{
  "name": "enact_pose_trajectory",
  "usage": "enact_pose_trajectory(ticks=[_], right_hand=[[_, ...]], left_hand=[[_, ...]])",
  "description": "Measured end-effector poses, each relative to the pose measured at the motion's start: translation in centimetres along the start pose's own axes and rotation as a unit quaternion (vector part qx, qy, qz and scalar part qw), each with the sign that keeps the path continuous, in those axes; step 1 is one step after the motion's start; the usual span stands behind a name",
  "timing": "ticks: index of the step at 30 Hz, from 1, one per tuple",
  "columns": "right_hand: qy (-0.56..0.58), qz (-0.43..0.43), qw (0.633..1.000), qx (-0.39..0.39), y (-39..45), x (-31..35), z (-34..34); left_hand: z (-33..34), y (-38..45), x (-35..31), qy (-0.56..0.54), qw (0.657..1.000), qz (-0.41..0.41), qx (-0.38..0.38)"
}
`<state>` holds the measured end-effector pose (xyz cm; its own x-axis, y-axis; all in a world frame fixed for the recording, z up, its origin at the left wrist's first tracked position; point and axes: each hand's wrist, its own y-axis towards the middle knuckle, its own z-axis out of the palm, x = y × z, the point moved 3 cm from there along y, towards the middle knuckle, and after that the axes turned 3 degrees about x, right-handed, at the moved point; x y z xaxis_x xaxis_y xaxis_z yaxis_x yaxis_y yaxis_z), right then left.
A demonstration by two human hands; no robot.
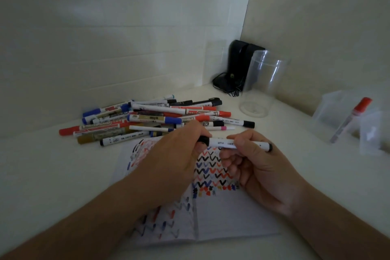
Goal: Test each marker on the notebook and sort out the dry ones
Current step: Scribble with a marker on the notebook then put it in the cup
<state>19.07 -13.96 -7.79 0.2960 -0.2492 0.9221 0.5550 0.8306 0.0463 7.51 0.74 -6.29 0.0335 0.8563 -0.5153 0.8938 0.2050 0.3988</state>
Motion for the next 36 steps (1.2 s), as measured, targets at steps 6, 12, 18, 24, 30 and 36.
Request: enact_pose_trajectory(ticks=[6,12,18,24,30,36], right_hand=[[-0.156,0.07,0.981,0.092,0.1,3.6,-1.4],[-0.563,0.044,0.808,0.165,2.3,7.7,3.3],[-0.559,-0.169,0.811,-0.001,6.8,18.7,2.4],[-0.588,-0.238,0.711,-0.302,13.6,22.5,-7.5],[-0.71,-0.089,0.66,-0.229,14.8,17.5,-8.9],[-0.777,-0.019,0.591,-0.215,15.4,16.7,-9.0]], left_hand=[[-1.7,0.1,1.0,-0.001,0.999,0.04,-0.025],[1.1,0.5,6.6,-0.022,0.993,-0.036,0.111],[1.5,0.9,5.0,-0.074,0.993,-0.074,0.044],[0.7,0.1,2.9,-0.052,0.998,-0.021,0.029],[0.8,0.4,2.7,-0.018,0.998,-0.022,0.061],[1.0,0.4,2.9,-0.002,0.997,-0.011,0.075]])
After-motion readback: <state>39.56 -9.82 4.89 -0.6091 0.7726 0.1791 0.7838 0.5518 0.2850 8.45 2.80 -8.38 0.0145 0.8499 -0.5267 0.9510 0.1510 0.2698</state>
